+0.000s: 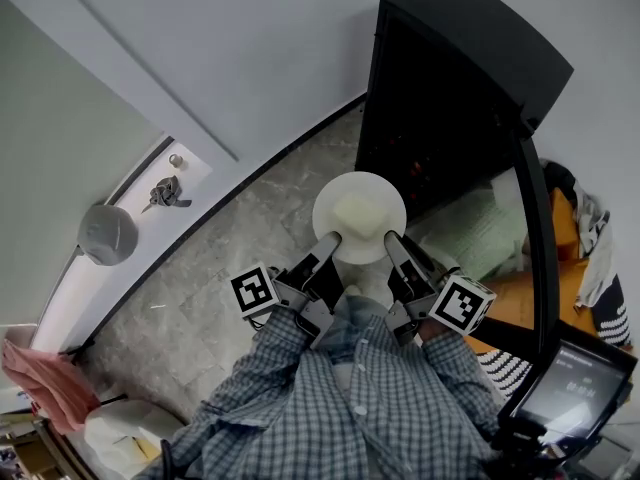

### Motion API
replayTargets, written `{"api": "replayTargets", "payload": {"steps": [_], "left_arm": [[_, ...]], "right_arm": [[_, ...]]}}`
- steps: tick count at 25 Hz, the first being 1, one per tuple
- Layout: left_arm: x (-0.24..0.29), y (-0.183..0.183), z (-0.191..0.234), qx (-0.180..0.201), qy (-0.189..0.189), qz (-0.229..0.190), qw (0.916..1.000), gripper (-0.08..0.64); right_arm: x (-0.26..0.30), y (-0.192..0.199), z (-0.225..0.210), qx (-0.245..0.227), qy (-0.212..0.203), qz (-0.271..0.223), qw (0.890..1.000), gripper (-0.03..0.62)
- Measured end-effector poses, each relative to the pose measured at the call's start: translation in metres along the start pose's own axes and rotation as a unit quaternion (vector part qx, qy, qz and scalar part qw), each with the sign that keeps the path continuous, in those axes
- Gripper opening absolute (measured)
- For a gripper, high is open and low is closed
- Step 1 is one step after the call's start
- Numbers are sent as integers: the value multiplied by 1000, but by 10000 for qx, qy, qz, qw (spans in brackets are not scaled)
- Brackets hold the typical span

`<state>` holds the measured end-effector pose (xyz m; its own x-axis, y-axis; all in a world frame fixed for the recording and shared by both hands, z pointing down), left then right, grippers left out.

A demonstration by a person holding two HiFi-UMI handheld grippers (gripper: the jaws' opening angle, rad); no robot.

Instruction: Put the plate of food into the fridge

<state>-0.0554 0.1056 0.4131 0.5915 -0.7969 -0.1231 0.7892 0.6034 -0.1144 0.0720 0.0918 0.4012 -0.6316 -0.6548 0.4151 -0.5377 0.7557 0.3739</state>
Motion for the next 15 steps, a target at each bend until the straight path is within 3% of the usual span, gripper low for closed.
{"api": "replayTargets", "payload": {"steps": [8,15], "left_arm": [[8,2,-3,8,-72,140,9999,44],[52,5,19,-72,-88,303,9995,44]], "right_arm": [[-4,-5,0,204,-27,-130,9997,72],[2,-40,-30,240,79,-286,9993,72]]}}
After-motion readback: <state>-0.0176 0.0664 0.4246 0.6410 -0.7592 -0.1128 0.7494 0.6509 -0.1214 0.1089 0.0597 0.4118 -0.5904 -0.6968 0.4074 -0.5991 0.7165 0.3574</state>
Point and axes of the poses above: the fingertips, and each gripper's own axes: x forward along the fingers, z to its left, y out of its underside, the point moved 2 cm from there along -x, backward along the fingers, and after that the axes turned 11 degrees about y, right-handed, at the moved point
